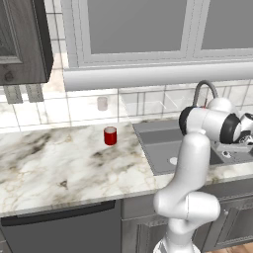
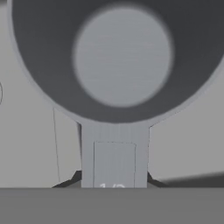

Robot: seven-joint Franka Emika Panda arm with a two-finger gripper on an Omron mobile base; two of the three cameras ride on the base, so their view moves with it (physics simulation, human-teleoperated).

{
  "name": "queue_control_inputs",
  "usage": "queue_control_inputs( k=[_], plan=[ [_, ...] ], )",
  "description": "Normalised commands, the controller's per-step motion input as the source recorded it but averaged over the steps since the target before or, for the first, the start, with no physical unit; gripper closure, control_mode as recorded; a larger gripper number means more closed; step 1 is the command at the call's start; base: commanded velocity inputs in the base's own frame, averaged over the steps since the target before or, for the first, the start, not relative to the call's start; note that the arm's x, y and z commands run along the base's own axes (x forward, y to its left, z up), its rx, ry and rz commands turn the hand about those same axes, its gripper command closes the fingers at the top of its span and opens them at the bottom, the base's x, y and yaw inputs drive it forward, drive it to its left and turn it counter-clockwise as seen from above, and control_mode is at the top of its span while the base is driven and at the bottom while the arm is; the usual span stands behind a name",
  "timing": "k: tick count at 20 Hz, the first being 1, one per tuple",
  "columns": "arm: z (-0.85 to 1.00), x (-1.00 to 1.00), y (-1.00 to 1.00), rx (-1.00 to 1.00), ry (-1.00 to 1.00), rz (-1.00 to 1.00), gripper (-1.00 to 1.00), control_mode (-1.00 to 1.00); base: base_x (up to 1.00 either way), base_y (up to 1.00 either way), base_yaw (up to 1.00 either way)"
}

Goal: Move any existing items from the left basin to the right basin for drying. Then move the mug from the counter to the left basin of the sink for washing.

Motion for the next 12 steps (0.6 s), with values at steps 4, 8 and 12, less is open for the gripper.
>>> queue_control_inputs(
  k=[4,8,12],
  plan=[
    [-0.13,0.04,0.0,0.0,0.0,0.0,1.0,-1.0,0.0,0.0,0.0],
    [-0.09,0.0,0.0,0.0,0.0,0.0,1.0,-1.0,0.0,0.0,0.0],
    [-0.09,0.0,0.0,0.0,0.0,0.01,1.0,-1.0,0.0,0.0,0.0]
  ],
)
